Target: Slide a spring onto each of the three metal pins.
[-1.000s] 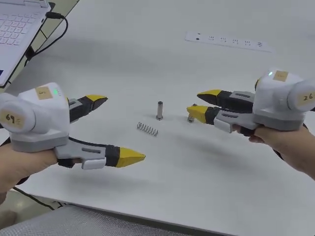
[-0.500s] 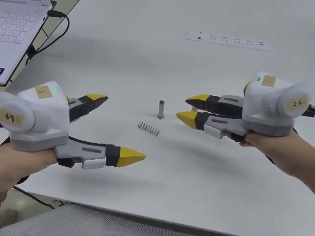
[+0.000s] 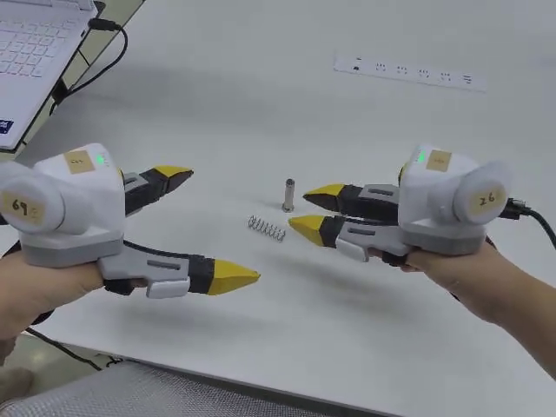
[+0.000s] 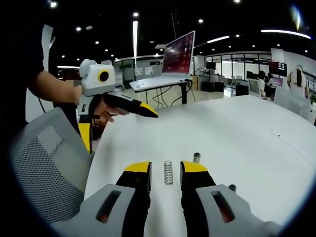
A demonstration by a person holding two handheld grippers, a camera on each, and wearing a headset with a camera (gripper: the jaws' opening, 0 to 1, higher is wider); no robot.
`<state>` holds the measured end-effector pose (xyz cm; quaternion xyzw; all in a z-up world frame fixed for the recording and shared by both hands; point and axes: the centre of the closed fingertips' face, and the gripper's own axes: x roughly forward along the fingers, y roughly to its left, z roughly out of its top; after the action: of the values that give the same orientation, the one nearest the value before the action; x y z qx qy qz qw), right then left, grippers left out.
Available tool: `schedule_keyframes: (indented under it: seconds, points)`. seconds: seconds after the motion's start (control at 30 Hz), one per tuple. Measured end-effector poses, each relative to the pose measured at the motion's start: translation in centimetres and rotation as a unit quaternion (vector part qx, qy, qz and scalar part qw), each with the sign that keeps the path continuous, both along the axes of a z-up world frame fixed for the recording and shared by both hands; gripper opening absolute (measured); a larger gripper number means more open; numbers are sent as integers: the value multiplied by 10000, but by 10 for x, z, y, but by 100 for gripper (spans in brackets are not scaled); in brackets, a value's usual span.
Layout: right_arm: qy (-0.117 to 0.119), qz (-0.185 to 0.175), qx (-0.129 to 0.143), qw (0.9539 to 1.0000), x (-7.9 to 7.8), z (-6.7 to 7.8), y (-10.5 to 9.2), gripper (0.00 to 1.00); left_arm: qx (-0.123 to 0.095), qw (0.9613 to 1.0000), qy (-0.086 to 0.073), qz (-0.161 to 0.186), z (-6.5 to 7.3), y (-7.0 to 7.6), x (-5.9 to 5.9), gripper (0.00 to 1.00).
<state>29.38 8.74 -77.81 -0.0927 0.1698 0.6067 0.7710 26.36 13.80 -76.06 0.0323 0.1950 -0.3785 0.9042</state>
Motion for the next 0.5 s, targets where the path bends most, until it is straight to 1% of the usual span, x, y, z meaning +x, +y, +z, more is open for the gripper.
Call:
schedule_keyframes:
  seconds: [0.17,0.3,0.4,0.5]
  points:
    - [32,107,-168,9998,-2,-16,12,21,16,10000,5,-10,1,1,-1,98]
    - [76,98,-276,9995,0,-26,17,21,27,10000,17,-1,1,3,-2,98]
    - [80,129,-340,9993,0,-30,20,20,26,10000,26,16,0,4,-2,98]
    - [149,126,-389,9991,2,-37,23,20,34,10000,33,22,0,4,-2,98]
